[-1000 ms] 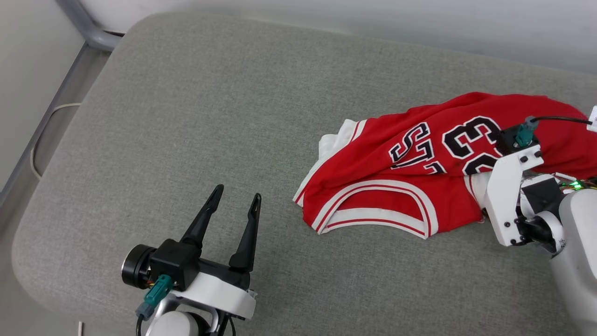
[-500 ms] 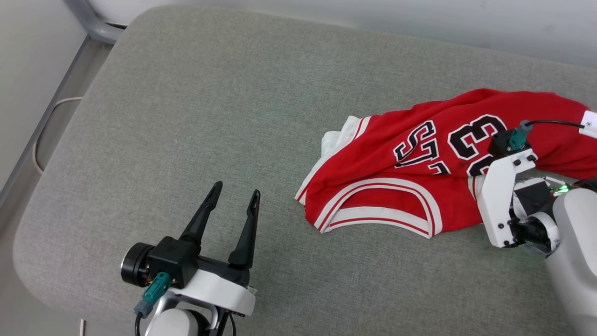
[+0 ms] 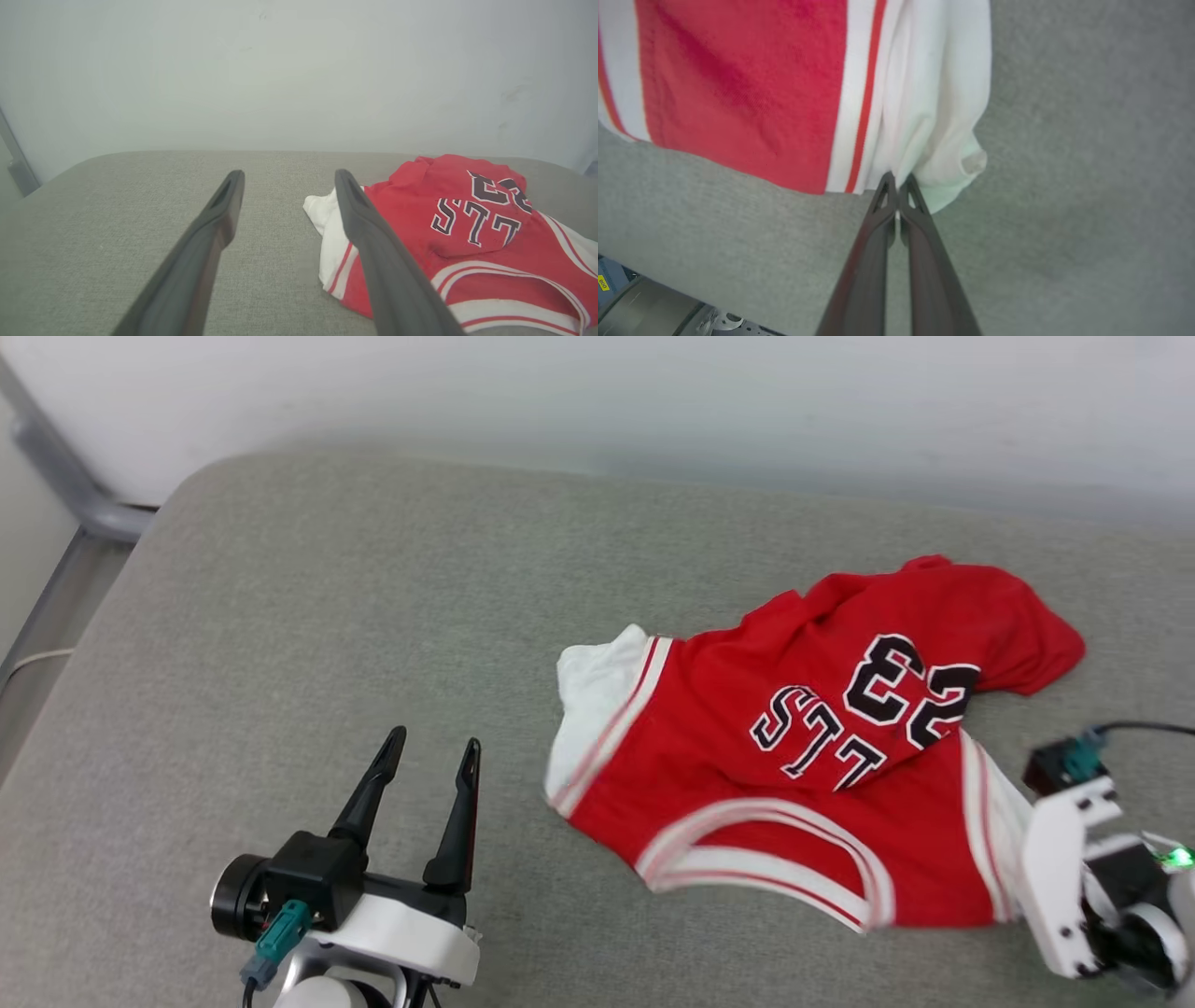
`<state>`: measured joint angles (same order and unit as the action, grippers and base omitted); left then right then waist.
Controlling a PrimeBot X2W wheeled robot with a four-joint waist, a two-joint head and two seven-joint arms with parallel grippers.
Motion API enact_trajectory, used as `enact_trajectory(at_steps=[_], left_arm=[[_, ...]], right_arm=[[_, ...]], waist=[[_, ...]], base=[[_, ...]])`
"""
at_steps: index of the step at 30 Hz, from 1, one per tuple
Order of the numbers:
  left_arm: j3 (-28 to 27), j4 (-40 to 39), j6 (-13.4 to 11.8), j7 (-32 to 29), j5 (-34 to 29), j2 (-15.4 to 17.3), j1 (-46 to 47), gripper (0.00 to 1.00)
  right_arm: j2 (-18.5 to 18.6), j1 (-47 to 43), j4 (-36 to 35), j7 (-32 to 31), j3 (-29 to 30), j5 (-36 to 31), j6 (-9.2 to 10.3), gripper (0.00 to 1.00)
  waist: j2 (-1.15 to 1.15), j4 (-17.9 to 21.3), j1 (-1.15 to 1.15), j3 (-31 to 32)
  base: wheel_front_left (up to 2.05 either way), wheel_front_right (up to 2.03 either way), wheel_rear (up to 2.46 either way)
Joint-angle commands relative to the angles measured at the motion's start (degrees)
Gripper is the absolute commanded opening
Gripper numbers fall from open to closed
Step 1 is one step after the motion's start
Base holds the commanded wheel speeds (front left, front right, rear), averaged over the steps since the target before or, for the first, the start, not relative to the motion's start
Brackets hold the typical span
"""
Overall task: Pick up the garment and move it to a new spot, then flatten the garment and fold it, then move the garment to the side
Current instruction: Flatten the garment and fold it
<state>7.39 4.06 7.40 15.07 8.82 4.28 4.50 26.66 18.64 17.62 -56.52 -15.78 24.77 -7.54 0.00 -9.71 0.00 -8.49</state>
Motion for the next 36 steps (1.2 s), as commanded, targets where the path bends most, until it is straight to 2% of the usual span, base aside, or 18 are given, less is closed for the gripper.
enact_trajectory(at_steps=[1, 4, 7, 14, 15, 16, 25, 30, 33, 36], left_arm=[[-0.2, 0.2, 0.1, 0.2, 0.4, 0.1, -0.9, 1.0], [-0.1, 0.6, 0.1, 0.2, 0.5, 0.1, -1.1, 1.0], [0.3, 0.9, 0.1, 0.2, 0.7, 0.2, -1.2, 1.0], [0.6, 2.2, 0.1, 0.2, 1.1, 0.7, -1.5, 1.0], [0.8, 2.5, 0.1, 0.2, 1.3, 0.8, -1.5, 1.0], [0.8, 2.6, 0.1, 0.2, 1.4, 0.9, -1.5, 1.0], [1.4, 4.0, 0.1, 0.2, 3.4, 1.4, -0.2, 1.0], [4.3, 7.7, 0.1, 0.2, 6.9, 3.4, 1.4, 1.0], [6.9, 10.8, 0.1, -3.2, 8.4, 6.0, 4.2, 1.0], [8.8, 12.2, 0.1, -10.2, 10.3, 7.8, 7.5, 1.0]], right_arm=[[2.2, -3.4, -0.6, -0.7, 1.3, -0.6, 0.1, 0.0], [4.5, -6.6, -2.1, -0.3, 4.7, -1.9, 0.1, 0.0], [5.2, -9.4, -2.4, 0.8, 9.5, -3.6, 0.09, 0.0], [1.5, -13.3, -2.9, 5.4, 17.3, -5.3, 0.09, 0.0], [0.8, -13.3, -3.3, 7.0, 17.8, -5.8, 0.09, 0.31], [-0.2, -13.1, -3.6, 8.4, 18.4, -5.8, 0.09, 1.0], [-3.4, -11.5, -10.4, 24.3, 20.9, -4.9, 0.08, 1.0], [-8.1, -12.4, -17.2, 33.6, 24.9, -5.1, 0.08, 1.0], [-11.2, -13.4, -21.3, 37.8, 26.6, -6.2, 0.08, 1.0], [-13.8, -14.7, -25.2, 40.5, 27.5, -7.9, 0.08, 1.0]], waist=[[0.0, 2.2, 0.0, 1.8], [0.0, 3.1, 0.0, 2.2], [0.0, 3.6, 0.0, 2.3], [0.0, 4.4, 0.0, 2.1], [0.0, 4.6, 0.0, 2.1], [0.0, 4.9, 0.0, 2.1], [0.0, 7.7, 0.0, 2.4], [0.0, 9.2, 0.0, 1.4], [0.0, 10.1, 0.0, 0.4], [0.0, 10.9, 0.0, -0.7]], base=[[0.0, 0.0, 0.0], [0.0, 0.0, 0.0], [0.0, 0.0, 0.0], [0.0, 0.0, 0.0], [0.0, 0.0, 0.0], [0.0, 0.0, 0.0], [0.0, 0.0, 0.0], [0.0, 0.0, 0.0], [0.0, 0.0, 0.0], [0.0, 0.0, 0.0]])
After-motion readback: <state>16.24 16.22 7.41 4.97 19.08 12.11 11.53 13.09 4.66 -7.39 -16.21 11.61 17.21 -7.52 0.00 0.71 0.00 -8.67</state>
